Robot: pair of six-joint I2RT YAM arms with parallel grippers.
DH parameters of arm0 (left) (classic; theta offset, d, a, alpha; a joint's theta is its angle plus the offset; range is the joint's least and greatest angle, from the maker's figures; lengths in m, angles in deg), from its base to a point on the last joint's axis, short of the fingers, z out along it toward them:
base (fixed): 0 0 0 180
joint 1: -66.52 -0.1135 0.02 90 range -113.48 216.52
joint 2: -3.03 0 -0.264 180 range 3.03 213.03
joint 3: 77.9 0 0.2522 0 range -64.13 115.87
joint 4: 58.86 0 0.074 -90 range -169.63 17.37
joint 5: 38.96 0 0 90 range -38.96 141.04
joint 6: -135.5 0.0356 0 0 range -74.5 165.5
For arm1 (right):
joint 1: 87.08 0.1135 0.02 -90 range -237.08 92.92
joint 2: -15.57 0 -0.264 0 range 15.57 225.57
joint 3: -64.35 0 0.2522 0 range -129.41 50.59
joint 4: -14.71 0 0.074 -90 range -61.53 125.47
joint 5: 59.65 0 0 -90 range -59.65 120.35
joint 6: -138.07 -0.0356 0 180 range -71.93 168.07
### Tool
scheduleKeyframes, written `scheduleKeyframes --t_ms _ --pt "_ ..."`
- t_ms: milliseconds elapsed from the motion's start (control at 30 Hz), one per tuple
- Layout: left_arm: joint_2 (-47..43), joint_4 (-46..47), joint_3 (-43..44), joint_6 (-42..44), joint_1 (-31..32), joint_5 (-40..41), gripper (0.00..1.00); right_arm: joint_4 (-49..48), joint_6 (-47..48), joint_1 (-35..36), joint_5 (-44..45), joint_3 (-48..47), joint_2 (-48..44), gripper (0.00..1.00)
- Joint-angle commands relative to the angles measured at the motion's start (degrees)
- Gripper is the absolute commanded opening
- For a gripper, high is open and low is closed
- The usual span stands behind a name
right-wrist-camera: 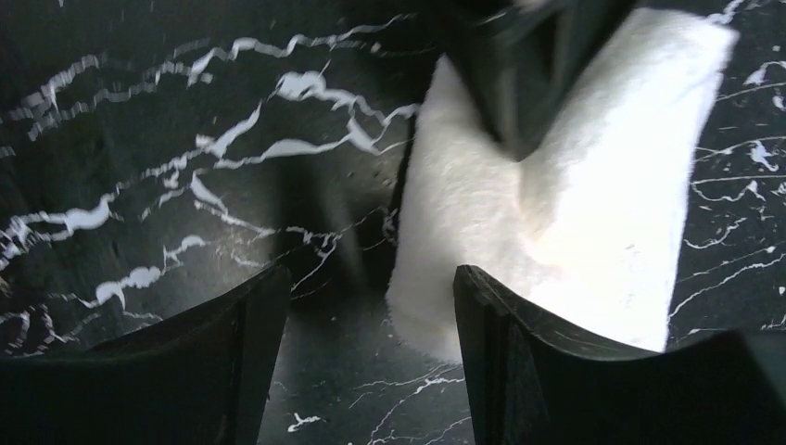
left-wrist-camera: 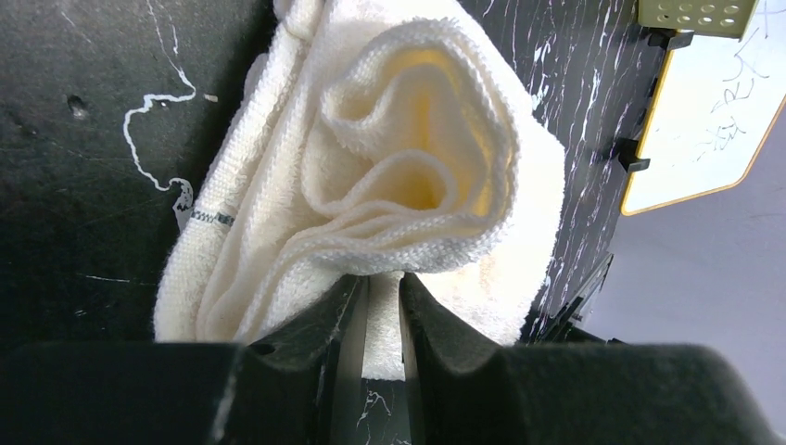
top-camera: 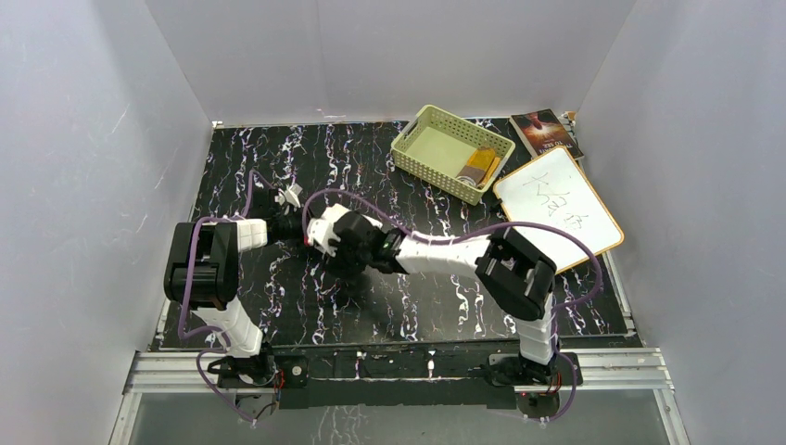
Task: Roll the towels
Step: Roll the towel at the center of the board.
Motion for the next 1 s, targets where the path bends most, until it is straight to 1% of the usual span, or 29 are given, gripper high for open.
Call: scheduleKeyframes --t_ms 0,100,267,400,533,600,633,667,700,733,767,833,900,933,967 --pt "1.87 -2.71 0.50 2.56 -0.20 4.21 0.19 -7.78 9.87 1.55 9.30 1.48 0.48 0.64" --pt "2.06 -2.91 0.61 2.75 -0.16 3.78 0.19 -8.42 11.58 2.06 11.77 1.22 2.19 0.63" --pt "2.54 -3.01 0.92 3.04 -0.07 2.67 0.20 -15.23 14.85 2.24 14.30 4.35 2.35 0.63" --pt "3.28 -3.13 1.34 3.13 0.06 1.85 0.19 -15.12 15.59 2.25 14.73 3.28 4.55 0.61" --pt "3.68 -3.35 1.83 3.07 0.06 0.76 0.19 -16.60 15.01 2.24 12.38 3.87 4.82 0.58" --pt "3.71 -3.35 2.08 2.84 0.09 -0.09 0.19 -16.39 14.59 2.21 11.33 3.57 5.20 0.53" --pt "3.66 -3.46 2.25 2.74 0.07 -0.67 0.20 -16.12 14.22 2.24 10.51 3.19 5.43 0.47" --pt "3.43 -3.77 2.61 2.70 0.08 -1.10 0.19 -15.80 13.38 2.25 10.00 2.69 5.65 0.37" --pt "3.07 -4.42 3.16 2.73 0.02 -1.53 0.20 -14.91 12.33 2.18 9.39 1.98 5.89 0.22" --pt "2.42 -5.45 4.02 2.98 -0.14 -1.82 0.19 -13.79 11.17 1.96 8.91 1.21 6.11 0.03" --pt "1.53 -7.24 4.89 3.41 -0.33 -1.92 0.20 -13.11 9.59 1.75 8.41 0.85 6.04 0.00" --pt "-2.20 -11.48 7.29 4.47 -1.37 0.09 0.21 -12.48 5.90 0.09 4.85 1.24 5.08 0.00" --pt "-6.69 -14.12 8.67 5.07 -2.29 3.41 0.27 -13.60 0.91 -2.45 -0.85 3.07 3.00 0.00" --pt "-9.23 -14.44 8.79 4.96 -2.56 4.66 0.32 -14.47 -1.69 -4.22 -4.22 4.40 1.71 0.00" --pt "-11.44 -14.69 8.96 4.71 -2.73 6.02 0.34 -15.75 -4.61 -5.90 -8.00 5.60 0.50 0.00"
